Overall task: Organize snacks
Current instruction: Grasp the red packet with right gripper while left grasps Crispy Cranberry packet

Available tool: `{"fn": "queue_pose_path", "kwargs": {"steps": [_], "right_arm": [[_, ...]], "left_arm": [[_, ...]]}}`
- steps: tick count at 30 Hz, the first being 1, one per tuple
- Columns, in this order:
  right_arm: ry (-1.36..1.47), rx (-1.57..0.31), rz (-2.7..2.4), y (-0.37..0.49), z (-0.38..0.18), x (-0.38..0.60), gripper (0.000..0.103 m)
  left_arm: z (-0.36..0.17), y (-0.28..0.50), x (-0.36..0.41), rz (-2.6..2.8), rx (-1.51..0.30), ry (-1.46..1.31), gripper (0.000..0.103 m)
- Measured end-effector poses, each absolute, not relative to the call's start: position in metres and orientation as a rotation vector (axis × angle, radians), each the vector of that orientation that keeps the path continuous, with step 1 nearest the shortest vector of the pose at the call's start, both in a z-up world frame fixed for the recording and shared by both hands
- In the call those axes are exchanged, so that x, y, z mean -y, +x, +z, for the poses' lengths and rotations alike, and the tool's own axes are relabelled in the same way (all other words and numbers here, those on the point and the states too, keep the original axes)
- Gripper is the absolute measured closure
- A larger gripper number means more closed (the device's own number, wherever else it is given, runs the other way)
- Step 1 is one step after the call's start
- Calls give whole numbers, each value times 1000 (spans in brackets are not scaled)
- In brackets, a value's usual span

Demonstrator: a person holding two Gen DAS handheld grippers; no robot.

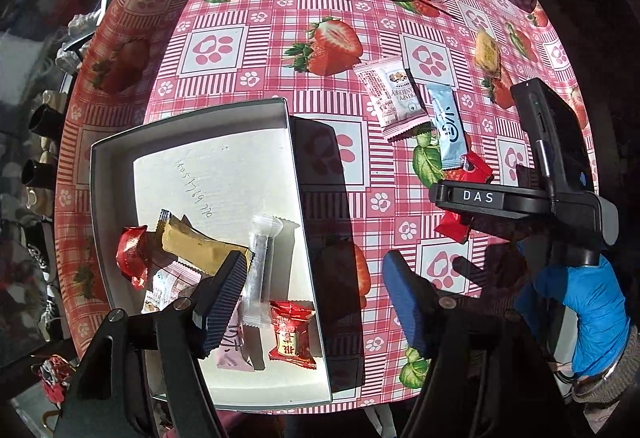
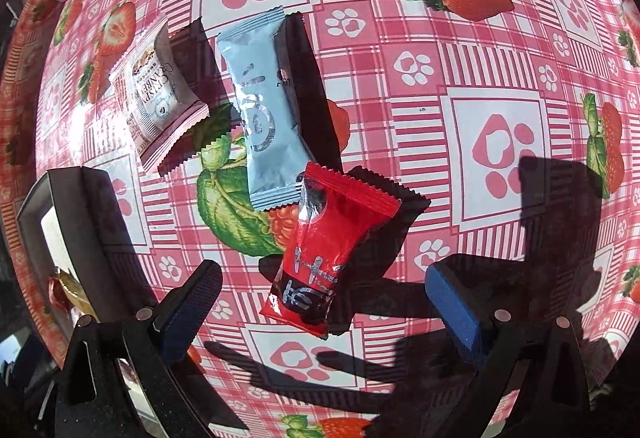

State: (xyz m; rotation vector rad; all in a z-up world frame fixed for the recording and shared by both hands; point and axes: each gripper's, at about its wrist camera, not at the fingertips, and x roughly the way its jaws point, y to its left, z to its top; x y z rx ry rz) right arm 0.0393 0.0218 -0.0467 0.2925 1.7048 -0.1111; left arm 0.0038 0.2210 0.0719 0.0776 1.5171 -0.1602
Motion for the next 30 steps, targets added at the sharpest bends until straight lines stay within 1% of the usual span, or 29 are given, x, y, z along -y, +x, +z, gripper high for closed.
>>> {"fn": "queue_pose_path", "kwargs": {"steps": [1, 2, 3, 4, 5, 6, 7, 13, 21, 27, 30], "right_arm": [[261, -1700, -109, 41, -47, -25, 7], [248, -1696, -99, 42, -47, -26, 17], [208, -1689, -110, 42, -44, -27, 31], [174, -1672, -109, 41, -41, -28, 47], [152, -1658, -91, 39, -38, -30, 56], [132, -1653, -74, 38, -36, -29, 73], [124, -1653, -56, 37, -36, -27, 78], [176, -1671, -36, 8, -39, 9, 78], [155, -1694, -39, -37, -44, 44, 78], [167, -1685, -18, -44, -45, 50, 78], [171, -1680, -5, -48, -45, 54, 78]], "left_arm": [[72, 6, -219, -158, -1516, 77, 29], [72, 9, -217, -157, -1515, 76, 29], [72, 12, -214, -156, -1513, 75, 29], [71, 16, -211, -155, -1513, 73, 29], [69, 21, -207, -157, -1514, 69, 29], [67, 25, -202, -160, -1515, 64, 29], [65, 30, -198, -162, -1515, 60, 29], [41, 69, -171, -151, -1538, 10, 29], [4, 117, -155, -79, -1575, -102, 29], [-21, 137, -139, -27, -1609, -47, 29], [-34, 138, -136, 1, -1638, -45, 27]]}}
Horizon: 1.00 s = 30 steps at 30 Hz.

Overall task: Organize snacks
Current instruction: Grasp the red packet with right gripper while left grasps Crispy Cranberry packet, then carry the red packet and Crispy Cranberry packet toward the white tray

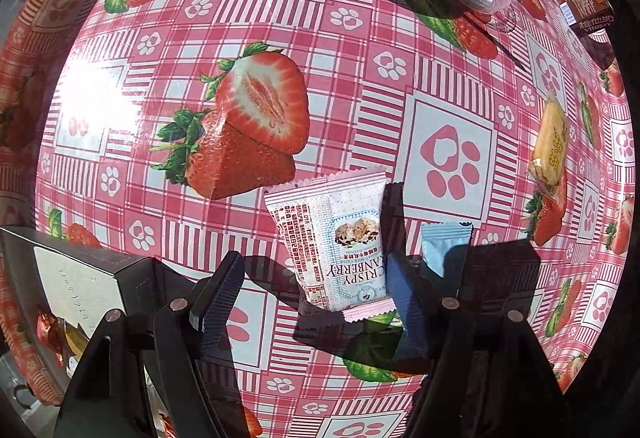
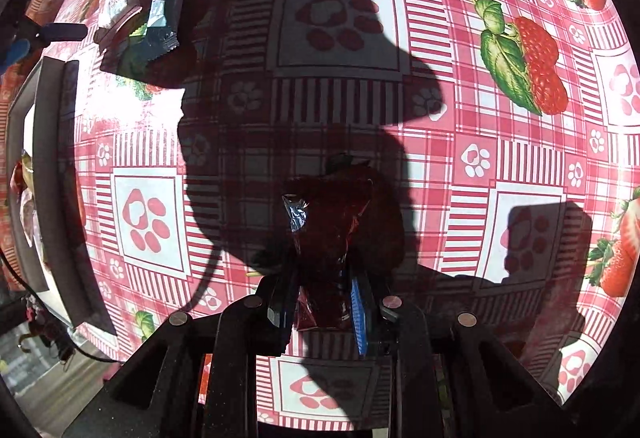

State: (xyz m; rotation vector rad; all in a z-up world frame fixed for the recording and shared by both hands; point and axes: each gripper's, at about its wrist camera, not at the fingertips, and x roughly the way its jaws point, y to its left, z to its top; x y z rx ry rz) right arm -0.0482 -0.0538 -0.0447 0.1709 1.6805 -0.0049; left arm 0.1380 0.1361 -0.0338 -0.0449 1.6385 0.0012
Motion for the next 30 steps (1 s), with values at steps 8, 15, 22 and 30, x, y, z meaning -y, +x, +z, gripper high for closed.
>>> {"fn": "queue_pose_path", "kwargs": {"steps": [8, 15, 22, 30], "right_arm": [[163, -1675, 12, -67, -30, 50, 78], [189, -1659, 32, -81, -25, 61, 78], [176, -1641, 19, -94, -18, 70, 11], [128, -1692, -43, -89, -45, 70, 5]], "left_arm": [[-30, 125, -105, -58, -1569, 129, 60], [-29, 29, -121, -124, -1593, 196, 60], [-33, -21, -138, -123, -1601, 198, 37], [-37, -7, -133, -128, -1603, 207, 23]]}}
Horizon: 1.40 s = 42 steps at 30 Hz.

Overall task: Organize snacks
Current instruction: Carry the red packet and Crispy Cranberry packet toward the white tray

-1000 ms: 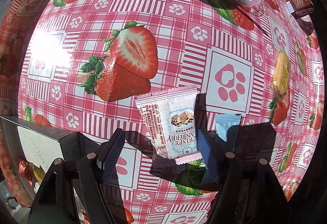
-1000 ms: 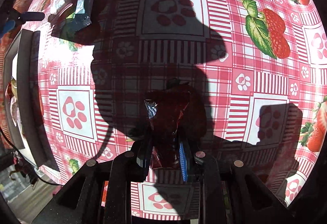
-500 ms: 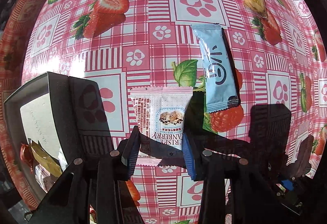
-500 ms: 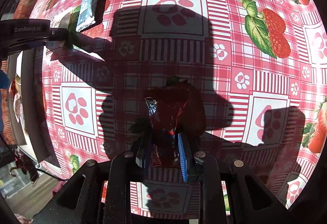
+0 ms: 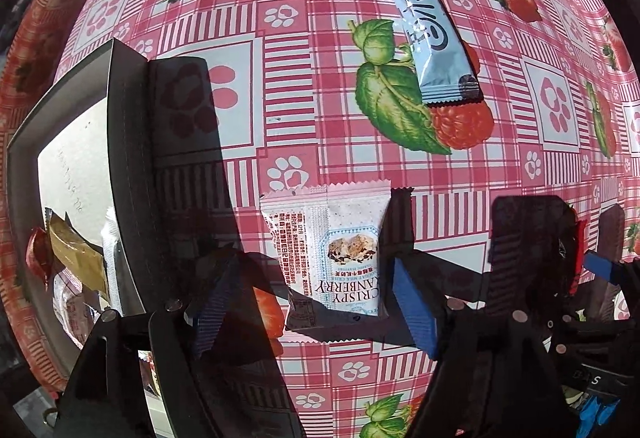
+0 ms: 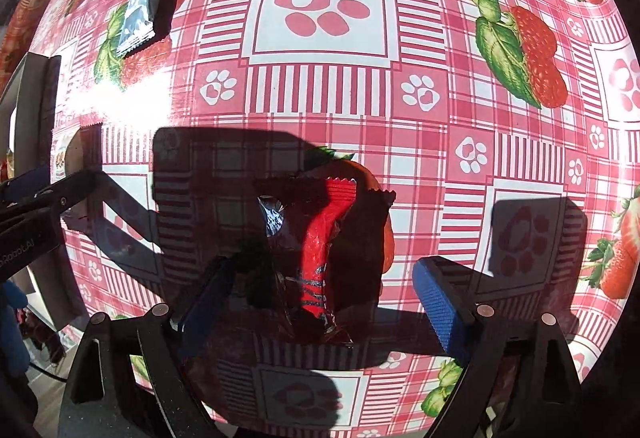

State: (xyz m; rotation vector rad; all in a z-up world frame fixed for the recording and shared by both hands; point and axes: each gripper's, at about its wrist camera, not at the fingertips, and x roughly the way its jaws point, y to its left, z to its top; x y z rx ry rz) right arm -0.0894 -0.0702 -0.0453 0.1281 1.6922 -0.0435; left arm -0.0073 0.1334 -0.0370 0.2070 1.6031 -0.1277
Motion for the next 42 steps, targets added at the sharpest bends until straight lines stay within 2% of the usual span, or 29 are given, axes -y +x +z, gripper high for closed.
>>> {"fn": "queue_pose_path", "kwargs": {"steps": [1, 6, 9, 10, 11, 12, 14, 15, 16, 18, 24, 32, 42], "right_arm": [[118, -1701, -47, -90, -50, 70, 0], [115, -1690, -55, -98, -53, 75, 0], [107, -1737, -43, -93, -57, 75, 0], [110, -1765, -48, -85, -61, 72, 0], [116, -1783, -57, -76, -65, 70, 0], [115, -1781, -60, -74, -64, 68, 4], [84, -1761, -36, -71, -57, 60, 17], [62, -1749, -18, -71, -53, 54, 33], [42, -1739, -3, -70, -49, 49, 55], [26, -1739, 17, -69, -45, 40, 82], [129, -1734, 58, -65, -35, 25, 82], [174, -1671, 121, -60, 6, 8, 82], [159, -1616, 225, -26, 37, -46, 82]], "left_arm": [[-36, 2, -138, -128, -1604, 200, 22], [-33, -4, -139, -130, -1591, 187, 18], [-39, -12, -140, -143, -1590, 189, 20], [-38, -12, -140, -152, -1586, 190, 28], [-35, -15, -129, -168, -1573, 204, 45], [-31, -16, -124, -185, -1565, 222, 55], [-28, -19, -121, -227, -1579, 214, 59], [-28, -19, -121, -234, -1576, 208, 60], [-28, -20, -122, -241, -1577, 199, 60], [-26, -22, -126, -257, -1583, 169, 60], [14, -46, -124, -349, -1505, 138, 60], [63, -65, -153, -376, -1417, 129, 60], [67, -62, -230, -222, -1415, 50, 60]]}}
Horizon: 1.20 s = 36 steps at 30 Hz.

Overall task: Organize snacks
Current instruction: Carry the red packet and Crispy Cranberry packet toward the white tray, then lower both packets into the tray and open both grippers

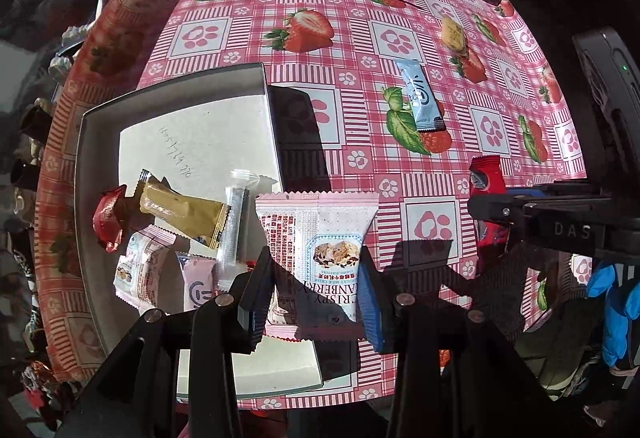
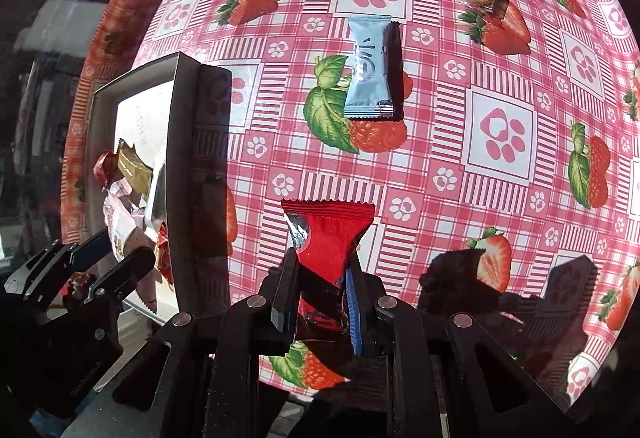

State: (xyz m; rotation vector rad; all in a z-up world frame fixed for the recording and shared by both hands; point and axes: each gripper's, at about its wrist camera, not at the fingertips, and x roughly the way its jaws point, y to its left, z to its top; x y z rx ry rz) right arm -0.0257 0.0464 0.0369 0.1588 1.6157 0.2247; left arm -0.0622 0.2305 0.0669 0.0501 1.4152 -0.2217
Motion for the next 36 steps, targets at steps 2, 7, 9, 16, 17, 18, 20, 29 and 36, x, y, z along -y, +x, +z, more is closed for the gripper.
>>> {"fn": "queue_pose_path", "kwargs": {"steps": [2, 7, 9, 16, 17, 18, 20, 29, 36], "right_arm": [[148, -1613, 253, -24, 32, -59, 82], [111, -1608, 327, -23, 39, -97, 82], [102, -1607, 355, -21, 40, -110, 82], [60, -1595, 437, -11, 47, -159, 81], [55, -1594, 445, -10, 48, -165, 81], [49, -1592, 453, -9, 48, -170, 81], [39, -1592, 468, -8, 48, -180, 81], [8, -1598, 509, 2, 47, -213, 81], [-7, -1605, 536, 13, 42, -235, 81]], "left_arm": [[68, -60, -246, -181, -1411, 33, 60], [69, -57, -278, -109, -1408, -4, 60], [68, -57, -288, -88, -1407, -13, 60], [66, -59, -316, -32, -1413, -49, 60], [65, -59, -319, -27, -1413, -51, 60], [65, -59, -322, -24, -1413, -52, 60], [64, -59, -326, -15, -1415, -52, 60], [57, -59, -344, 18, -1428, -69, 60], [47, -58, -350, 36, -1452, -58, 60]]}}
